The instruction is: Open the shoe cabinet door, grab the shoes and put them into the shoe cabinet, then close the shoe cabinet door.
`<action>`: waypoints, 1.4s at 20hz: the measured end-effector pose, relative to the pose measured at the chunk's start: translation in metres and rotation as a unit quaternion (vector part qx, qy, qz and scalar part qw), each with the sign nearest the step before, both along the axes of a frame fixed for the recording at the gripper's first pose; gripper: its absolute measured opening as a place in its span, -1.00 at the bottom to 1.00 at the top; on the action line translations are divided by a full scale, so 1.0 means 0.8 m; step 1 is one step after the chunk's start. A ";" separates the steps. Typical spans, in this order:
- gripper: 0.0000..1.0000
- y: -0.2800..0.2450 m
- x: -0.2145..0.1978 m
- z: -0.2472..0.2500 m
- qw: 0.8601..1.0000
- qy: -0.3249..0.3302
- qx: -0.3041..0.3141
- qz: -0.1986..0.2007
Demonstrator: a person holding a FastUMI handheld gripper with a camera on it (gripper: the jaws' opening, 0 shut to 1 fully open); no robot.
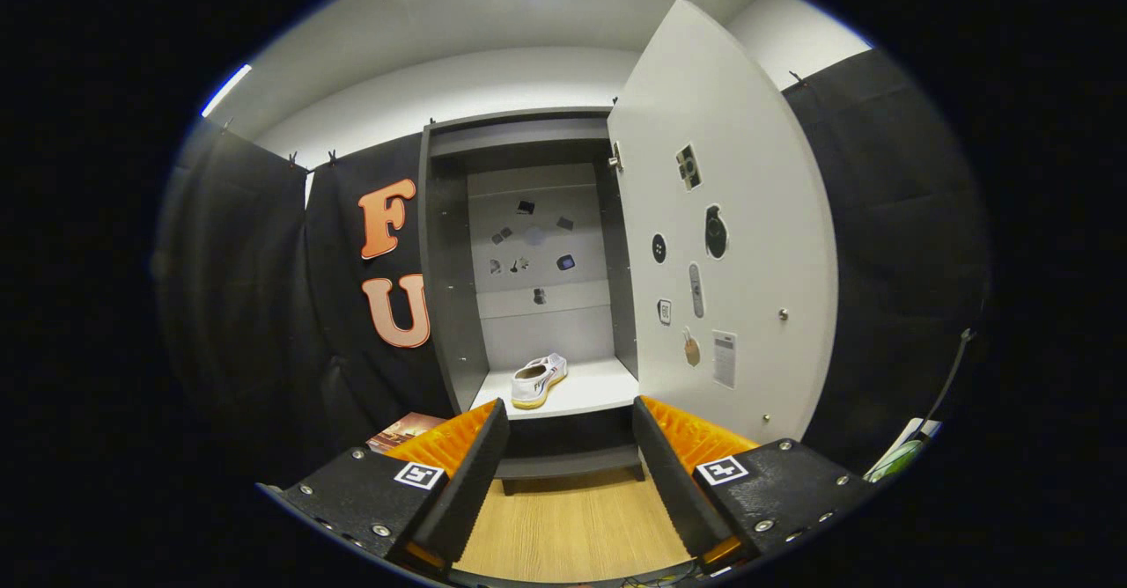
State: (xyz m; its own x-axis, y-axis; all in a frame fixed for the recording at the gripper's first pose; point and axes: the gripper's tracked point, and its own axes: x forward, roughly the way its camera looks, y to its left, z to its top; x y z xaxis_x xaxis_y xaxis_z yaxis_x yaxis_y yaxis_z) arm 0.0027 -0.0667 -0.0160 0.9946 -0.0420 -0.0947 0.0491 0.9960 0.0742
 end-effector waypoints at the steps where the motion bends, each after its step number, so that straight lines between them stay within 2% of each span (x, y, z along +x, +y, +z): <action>1: 0.78 -0.006 -0.005 0.001 1.000 0.000 0.000 0.000; 8: 0.78 -0.057 -0.027 0.022 1.000 -0.014 -0.004 -0.005; 16: 0.80 -0.156 -0.044 0.041 0.999 -0.028 -0.003 -0.028; 22: 0.80 -0.227 -0.036 0.038 0.999 -0.024 -0.010 -0.035; 28: 0.80 -0.261 -0.003 0.021 1.000 -0.009 0.001 -0.008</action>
